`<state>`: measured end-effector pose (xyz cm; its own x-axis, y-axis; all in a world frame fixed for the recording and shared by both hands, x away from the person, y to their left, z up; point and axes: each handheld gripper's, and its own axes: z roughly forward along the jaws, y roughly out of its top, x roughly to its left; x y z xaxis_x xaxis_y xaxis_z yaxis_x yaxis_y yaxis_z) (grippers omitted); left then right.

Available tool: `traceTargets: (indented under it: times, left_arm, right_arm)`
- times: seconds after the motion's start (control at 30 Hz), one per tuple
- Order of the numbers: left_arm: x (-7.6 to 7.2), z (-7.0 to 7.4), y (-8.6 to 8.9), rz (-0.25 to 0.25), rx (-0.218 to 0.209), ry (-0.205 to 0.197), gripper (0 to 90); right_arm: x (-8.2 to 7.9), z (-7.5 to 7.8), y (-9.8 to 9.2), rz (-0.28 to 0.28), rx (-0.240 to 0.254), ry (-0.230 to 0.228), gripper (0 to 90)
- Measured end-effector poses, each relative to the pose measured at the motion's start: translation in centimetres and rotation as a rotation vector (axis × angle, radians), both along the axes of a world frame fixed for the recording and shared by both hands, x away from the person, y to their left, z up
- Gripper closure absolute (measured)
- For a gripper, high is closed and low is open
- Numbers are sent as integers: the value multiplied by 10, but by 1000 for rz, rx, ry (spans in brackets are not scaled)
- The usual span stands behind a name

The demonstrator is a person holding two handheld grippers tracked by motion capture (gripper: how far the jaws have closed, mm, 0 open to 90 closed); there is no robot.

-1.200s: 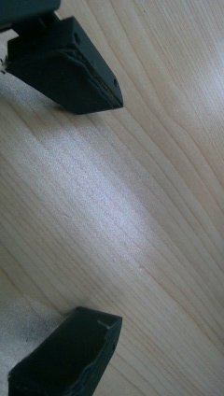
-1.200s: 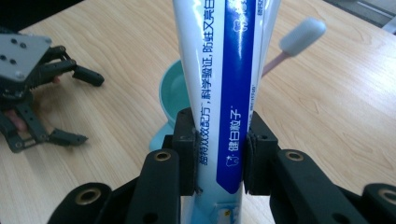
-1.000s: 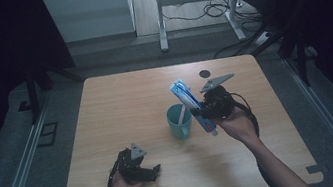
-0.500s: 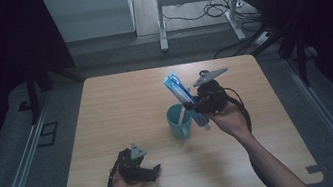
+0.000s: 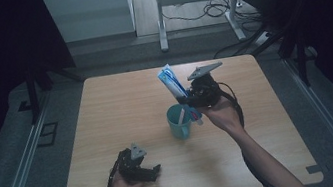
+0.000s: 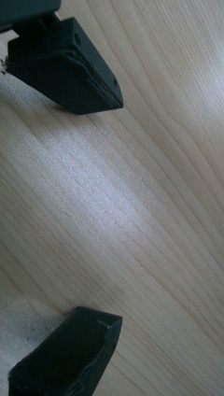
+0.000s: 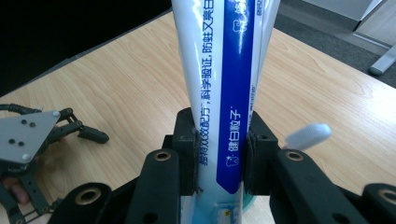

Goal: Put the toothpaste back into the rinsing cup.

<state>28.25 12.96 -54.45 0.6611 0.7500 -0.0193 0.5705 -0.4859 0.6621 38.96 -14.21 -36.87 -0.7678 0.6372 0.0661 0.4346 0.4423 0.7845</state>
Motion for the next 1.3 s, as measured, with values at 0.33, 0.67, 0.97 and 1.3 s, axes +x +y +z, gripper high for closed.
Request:
traceTargets:
  times: [0.33,0.67,0.97,1.3]
  left_arm:
    - [0,0,0,-1,-1,0,10]
    - [0,0,0,-1,0,1,10]
    - [0,0,0,-3,0,0,10]
    - [0,0,0,-4,0,0,10]
  right_arm:
    - [8,1,12,-12,18,-21,704]
    - [14,-3,25,-18,20,-50,704]
    - [17,-10,31,-16,15,-59,704]
    - [20,-25,35,-17,13,-54,704]
